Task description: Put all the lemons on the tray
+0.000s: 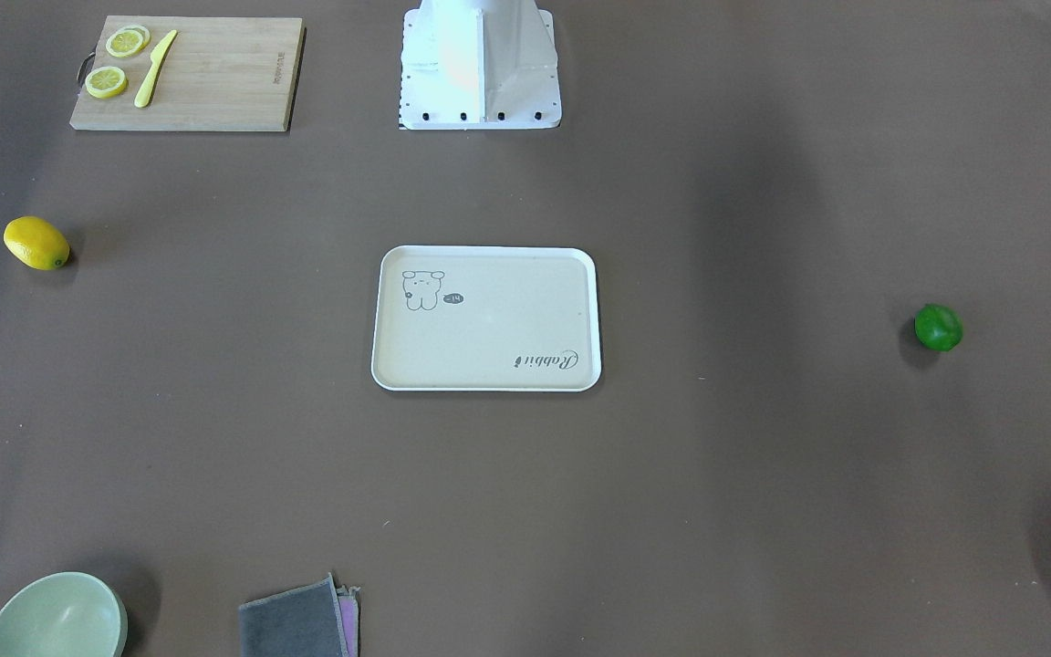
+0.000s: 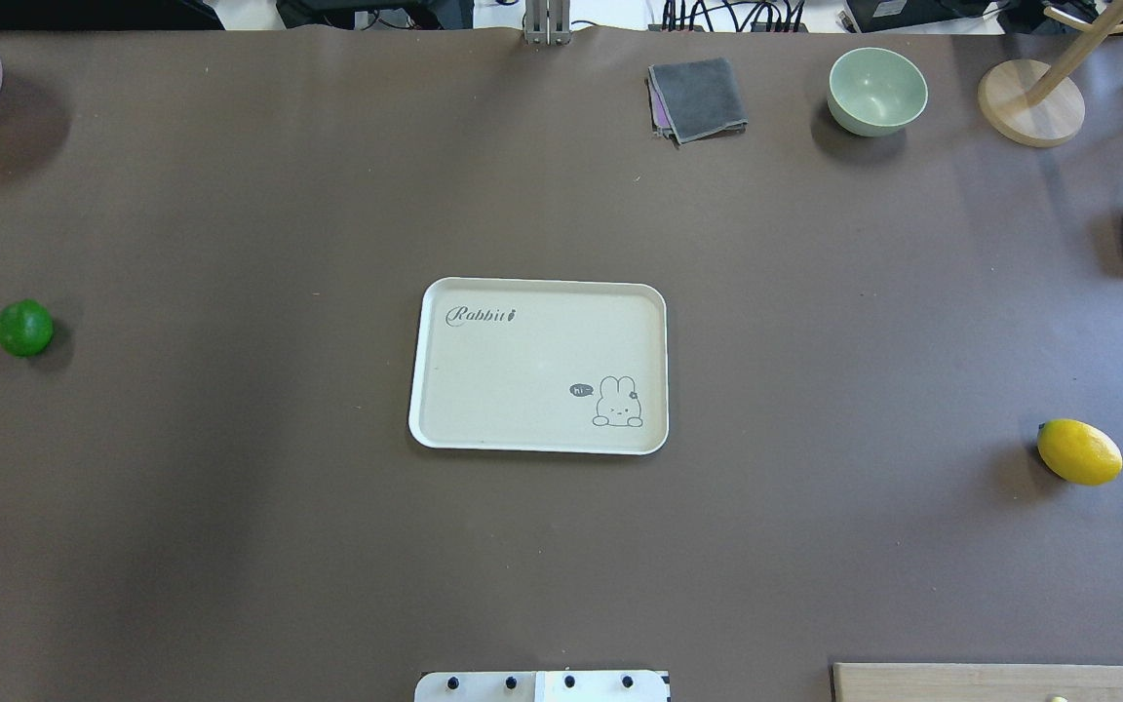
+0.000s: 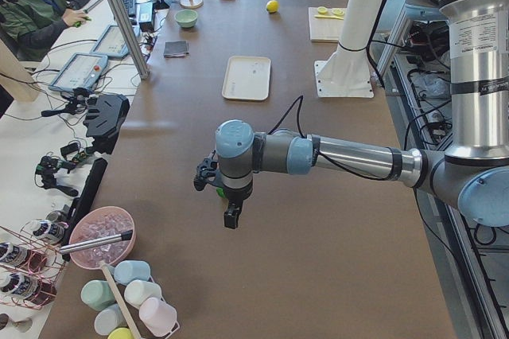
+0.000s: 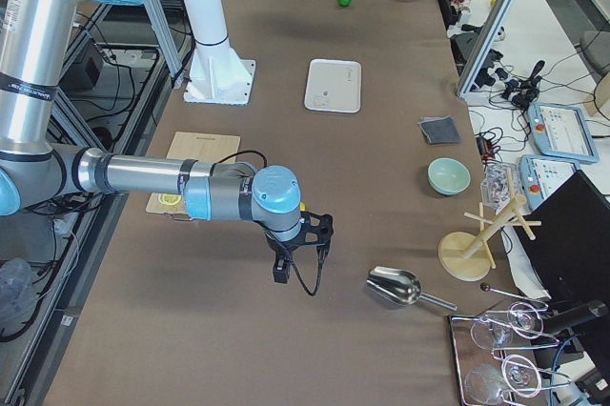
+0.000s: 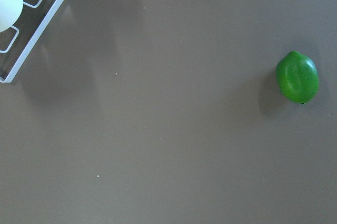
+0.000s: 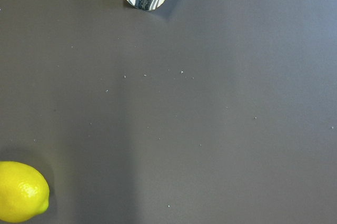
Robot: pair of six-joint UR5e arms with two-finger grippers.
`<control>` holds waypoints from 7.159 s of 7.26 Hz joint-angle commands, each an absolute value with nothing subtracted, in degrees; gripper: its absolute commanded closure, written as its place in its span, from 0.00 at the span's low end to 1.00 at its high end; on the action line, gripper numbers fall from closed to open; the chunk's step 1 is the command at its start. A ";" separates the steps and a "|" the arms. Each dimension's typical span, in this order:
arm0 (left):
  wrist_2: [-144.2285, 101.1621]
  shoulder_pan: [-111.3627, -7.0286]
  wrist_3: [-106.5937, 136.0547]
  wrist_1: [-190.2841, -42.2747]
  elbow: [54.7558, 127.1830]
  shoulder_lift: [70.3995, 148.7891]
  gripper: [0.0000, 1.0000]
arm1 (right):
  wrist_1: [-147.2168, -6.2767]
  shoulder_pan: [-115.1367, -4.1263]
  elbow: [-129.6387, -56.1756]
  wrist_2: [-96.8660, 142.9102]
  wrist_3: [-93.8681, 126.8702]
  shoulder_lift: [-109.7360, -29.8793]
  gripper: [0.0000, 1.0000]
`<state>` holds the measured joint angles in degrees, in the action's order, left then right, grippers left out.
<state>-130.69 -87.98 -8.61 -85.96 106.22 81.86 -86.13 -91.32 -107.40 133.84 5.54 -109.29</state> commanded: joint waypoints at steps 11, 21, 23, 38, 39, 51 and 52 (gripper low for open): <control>-130.69 -87.89 -7.91 -108.99 109.01 82.61 0.02 | -76.93 -92.63 -109.86 139.90 7.37 -106.26 0.00; -137.99 -76.04 -0.18 -118.74 96.79 94.38 0.02 | -63.98 -76.14 -107.40 139.76 12.54 -100.03 0.00; -134.76 -72.46 0.18 -118.83 93.88 94.75 0.02 | -63.98 -72.26 -107.40 134.94 19.21 -100.02 0.00; -126.58 -59.69 22.94 -146.14 76.56 92.29 0.02 | -63.90 -71.54 -107.23 133.95 19.51 -100.28 0.00; -126.04 -59.24 23.03 -147.21 75.94 92.29 0.07 | -63.90 -71.54 -107.14 133.95 19.51 -100.28 0.00; -107.66 -35.40 66.05 -145.64 86.49 116.15 1.00 | -63.98 -71.54 -107.14 134.21 19.51 -100.37 0.00; -102.45 -31.33 69.23 -145.37 86.31 118.45 1.00 | -63.98 -71.54 -107.14 134.21 19.60 -100.37 0.00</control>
